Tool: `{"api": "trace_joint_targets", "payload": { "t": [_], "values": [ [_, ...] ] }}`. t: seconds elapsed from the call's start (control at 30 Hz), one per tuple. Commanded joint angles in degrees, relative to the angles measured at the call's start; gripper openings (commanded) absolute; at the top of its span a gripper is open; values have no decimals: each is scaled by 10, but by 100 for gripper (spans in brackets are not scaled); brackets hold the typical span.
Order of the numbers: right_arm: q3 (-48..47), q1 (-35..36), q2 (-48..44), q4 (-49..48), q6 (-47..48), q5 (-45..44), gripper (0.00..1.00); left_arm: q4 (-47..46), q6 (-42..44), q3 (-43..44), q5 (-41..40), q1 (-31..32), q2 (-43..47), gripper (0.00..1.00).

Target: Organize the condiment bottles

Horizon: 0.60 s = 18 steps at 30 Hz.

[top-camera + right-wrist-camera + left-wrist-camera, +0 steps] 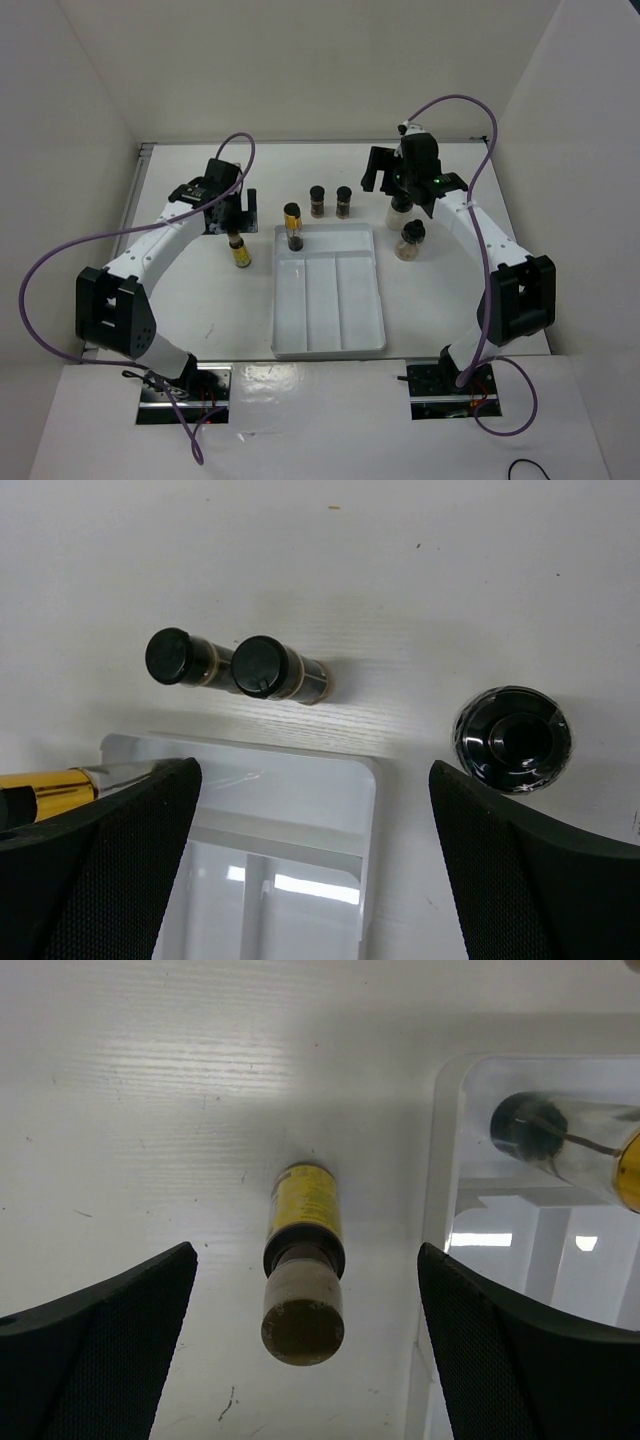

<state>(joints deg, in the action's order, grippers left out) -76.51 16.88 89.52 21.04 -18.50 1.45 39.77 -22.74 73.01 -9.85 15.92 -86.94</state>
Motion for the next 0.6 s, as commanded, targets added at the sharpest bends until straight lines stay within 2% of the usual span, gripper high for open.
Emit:
{"api": "trace_joint_targets", "payload": {
  "t": [0.0, 0.13, 0.33, 0.5, 0.57],
  "values": [
    [-24, 4, -3, -12, 7, -25, 98, -7, -1, -8, -10, -2, -3, 96],
    [-29, 4, -3, -12, 7, -37, 98, -7, -1, -8, -10, -2, -3, 91],
    [-35, 4, 8, -12, 7, -43, 98, -7, -1, -13, -10, -2, -8, 75],
    [-40, 4, 14, -12, 7, -43, 98, -7, -1, -13, -10, -2, -8, 72],
    [-40, 4, 14, -12, 7, -48, 98, -7, -1, -13, -10, -2, -8, 67]
  ]
}}
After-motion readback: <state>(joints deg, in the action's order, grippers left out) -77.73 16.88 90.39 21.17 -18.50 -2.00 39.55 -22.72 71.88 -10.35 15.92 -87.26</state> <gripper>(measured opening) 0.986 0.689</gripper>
